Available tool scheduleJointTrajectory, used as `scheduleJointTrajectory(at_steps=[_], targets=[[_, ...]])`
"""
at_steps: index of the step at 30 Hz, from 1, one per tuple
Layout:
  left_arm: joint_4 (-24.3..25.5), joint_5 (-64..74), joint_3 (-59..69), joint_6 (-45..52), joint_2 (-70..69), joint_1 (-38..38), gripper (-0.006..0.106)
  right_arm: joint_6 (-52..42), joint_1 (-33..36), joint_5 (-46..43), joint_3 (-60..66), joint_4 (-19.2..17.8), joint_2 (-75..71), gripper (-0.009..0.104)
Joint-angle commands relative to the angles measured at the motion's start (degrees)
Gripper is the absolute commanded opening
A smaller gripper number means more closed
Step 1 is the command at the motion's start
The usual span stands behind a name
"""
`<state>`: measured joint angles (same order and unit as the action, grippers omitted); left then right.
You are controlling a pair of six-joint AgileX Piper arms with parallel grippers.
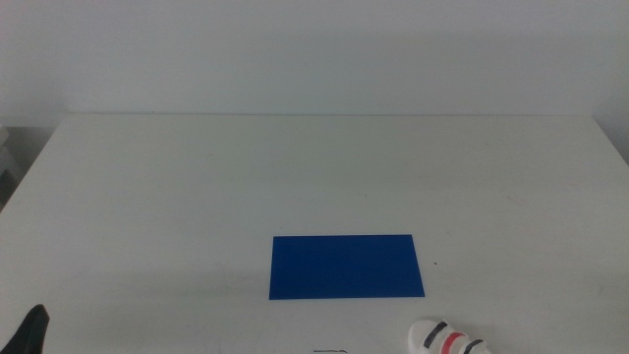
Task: Use one arm to grab the shoe from the table and place it on the mat.
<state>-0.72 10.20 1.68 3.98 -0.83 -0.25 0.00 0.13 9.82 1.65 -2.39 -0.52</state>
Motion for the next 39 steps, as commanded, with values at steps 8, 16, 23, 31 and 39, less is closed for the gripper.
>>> scheduleJointTrajectory(at_steps=[8, 16, 23, 31, 39], targets=[[-0.49, -4.73, -0.19, -0.88, -1.11, -0.20, 0.094, 0.00, -0.27, 16.98, -18.14, 3.88, 8.31, 0.091], [-0.49, -4.73, -0.19, -0.88, -1.11, -0.20, 0.094, 0.00, 0.93, 34.58, -37.39, 2.39, 23.15, 0.091], [-0.49, -4.73, -0.19, -0.88, -1.11, -0.20, 0.094, 0.00, 10.67, 45.06, -48.38, 0.98, 37.00, 0.091], [-0.49, -4.73, -0.19, -0.88, -1.11, -0.20, 0.094, 0.00, 28.93, 55.76, -54.52, -1.74, 51.76, 0.091], [-0.49, -4.73, -0.19, -0.88, -1.11, -0.20, 0.094, 0.00, 37.33, 55.01, -55.96, 5.10, 62.04, 0.091]])
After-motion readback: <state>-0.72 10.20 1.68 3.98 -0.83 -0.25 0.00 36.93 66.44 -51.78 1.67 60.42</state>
